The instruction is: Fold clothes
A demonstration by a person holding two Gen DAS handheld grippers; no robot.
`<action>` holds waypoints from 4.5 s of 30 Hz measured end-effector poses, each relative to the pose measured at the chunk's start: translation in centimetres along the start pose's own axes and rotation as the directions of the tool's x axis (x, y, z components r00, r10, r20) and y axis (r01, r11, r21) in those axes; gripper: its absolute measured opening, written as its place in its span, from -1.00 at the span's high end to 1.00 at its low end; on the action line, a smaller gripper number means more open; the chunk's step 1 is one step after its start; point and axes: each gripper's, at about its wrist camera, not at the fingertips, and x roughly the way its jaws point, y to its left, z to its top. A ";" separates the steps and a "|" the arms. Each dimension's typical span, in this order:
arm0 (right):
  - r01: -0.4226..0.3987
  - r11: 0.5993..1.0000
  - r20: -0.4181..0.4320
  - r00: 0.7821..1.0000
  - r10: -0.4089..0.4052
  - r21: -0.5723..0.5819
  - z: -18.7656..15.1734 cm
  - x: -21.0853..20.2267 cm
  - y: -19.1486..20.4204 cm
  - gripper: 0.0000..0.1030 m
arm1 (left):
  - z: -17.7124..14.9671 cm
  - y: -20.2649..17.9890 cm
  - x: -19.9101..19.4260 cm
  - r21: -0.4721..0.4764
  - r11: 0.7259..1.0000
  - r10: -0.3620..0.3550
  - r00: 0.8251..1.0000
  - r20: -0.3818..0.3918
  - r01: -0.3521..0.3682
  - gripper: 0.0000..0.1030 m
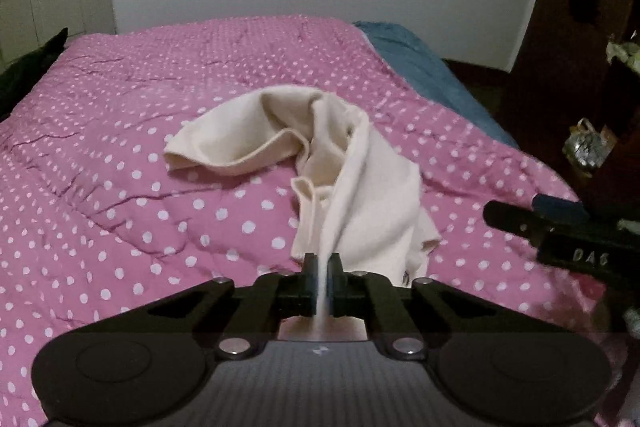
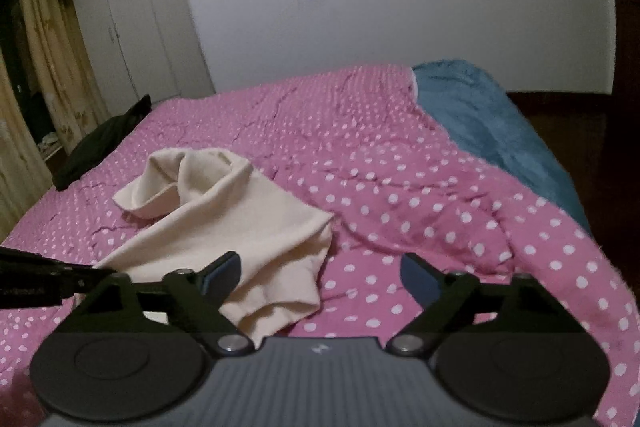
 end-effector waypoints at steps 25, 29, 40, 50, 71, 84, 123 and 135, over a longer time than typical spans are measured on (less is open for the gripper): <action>0.034 0.928 -0.019 0.999 -0.044 -0.371 -1.0 4.1 6.2 -0.40 | 5.0 6.9 -14.9 -0.192 0.969 -0.081 0.937 0.340 0.154 0.92; -0.044 0.900 -0.027 0.999 0.035 -0.435 -1.0 3.9 7.5 0.12 | 4.9 8.8 -16.6 -0.232 0.961 -0.057 0.926 0.372 0.152 0.92; -0.320 0.873 -0.003 0.939 0.343 -0.368 3.2 -3.4 11.3 0.81 | 3.6 15.3 -26.8 -0.364 0.922 0.085 0.845 0.528 0.135 0.92; -0.757 0.597 -0.040 0.627 0.778 -0.266 6.6 -12.9 21.6 0.87 | 3.8 19.7 -42.9 -0.469 0.882 0.318 0.683 0.657 0.041 0.92; -0.457 0.861 0.098 0.868 0.486 -0.222 3.6 -13.2 12.0 0.56 | 10.9 7.4 -25.4 -0.170 0.972 -0.072 0.897 0.437 0.161 0.91; -0.229 0.965 0.104 0.965 0.242 -0.126 2.6 -11.2 3.2 0.24 | 7.2 -0.9 -13.1 0.041 0.950 -0.309 0.923 0.231 0.308 0.32; -0.127 0.784 -0.092 0.992 0.089 -0.608 -3.9 -3.0 13.8 0.88 | -12.2 13.4 -11.0 -0.346 0.923 0.176 0.984 -0.013 -0.170 0.68; 0.177 0.802 0.251 0.967 -0.035 -0.570 3.6 -12.9 10.6 0.89 | -8.6 11.7 -19.9 -0.138 0.987 0.109 0.966 0.234 -0.078 0.79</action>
